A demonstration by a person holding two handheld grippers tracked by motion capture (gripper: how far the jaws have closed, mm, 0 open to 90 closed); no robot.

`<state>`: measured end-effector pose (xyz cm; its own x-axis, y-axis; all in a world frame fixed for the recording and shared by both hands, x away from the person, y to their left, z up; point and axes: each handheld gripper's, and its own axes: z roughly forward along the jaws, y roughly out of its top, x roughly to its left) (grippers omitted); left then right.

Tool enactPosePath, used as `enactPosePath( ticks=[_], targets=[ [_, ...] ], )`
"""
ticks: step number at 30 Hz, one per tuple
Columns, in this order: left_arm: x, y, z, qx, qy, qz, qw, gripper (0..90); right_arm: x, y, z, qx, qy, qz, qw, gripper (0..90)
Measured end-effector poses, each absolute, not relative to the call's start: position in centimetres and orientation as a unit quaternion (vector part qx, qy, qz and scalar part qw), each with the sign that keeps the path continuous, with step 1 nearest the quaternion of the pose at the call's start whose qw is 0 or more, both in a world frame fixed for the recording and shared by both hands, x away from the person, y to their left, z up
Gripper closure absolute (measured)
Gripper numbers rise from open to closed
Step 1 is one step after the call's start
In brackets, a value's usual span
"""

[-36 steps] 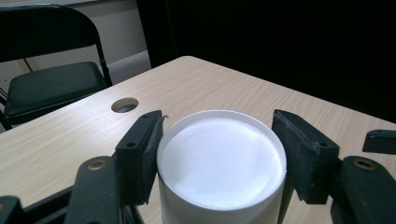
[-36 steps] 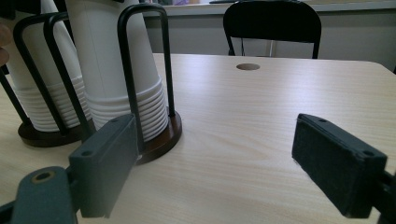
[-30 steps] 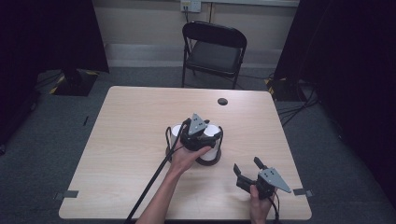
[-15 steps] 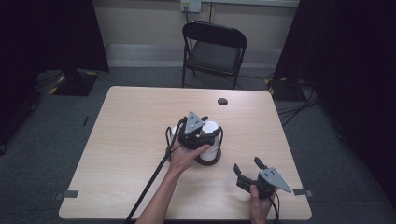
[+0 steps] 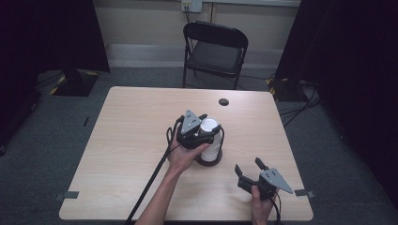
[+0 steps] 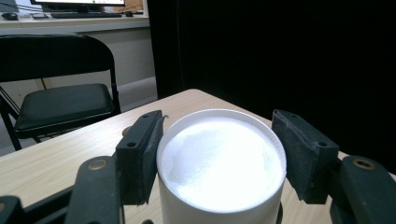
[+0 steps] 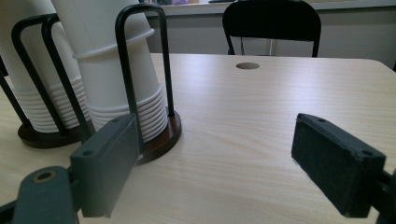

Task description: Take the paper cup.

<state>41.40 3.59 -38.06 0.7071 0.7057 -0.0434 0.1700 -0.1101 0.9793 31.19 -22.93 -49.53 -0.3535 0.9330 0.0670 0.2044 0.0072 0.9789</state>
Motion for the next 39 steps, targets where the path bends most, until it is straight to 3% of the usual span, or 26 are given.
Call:
enactPosePath(
  ticks=[39],
  targets=[
    [40.6, 4.8, -35.6, 0.674, 0.302, 0.233, 0.632, 36.0, 31.2, -23.0, -49.5, 0.456, 0.622, 0.539, 0.338, 14.5]
  ],
)
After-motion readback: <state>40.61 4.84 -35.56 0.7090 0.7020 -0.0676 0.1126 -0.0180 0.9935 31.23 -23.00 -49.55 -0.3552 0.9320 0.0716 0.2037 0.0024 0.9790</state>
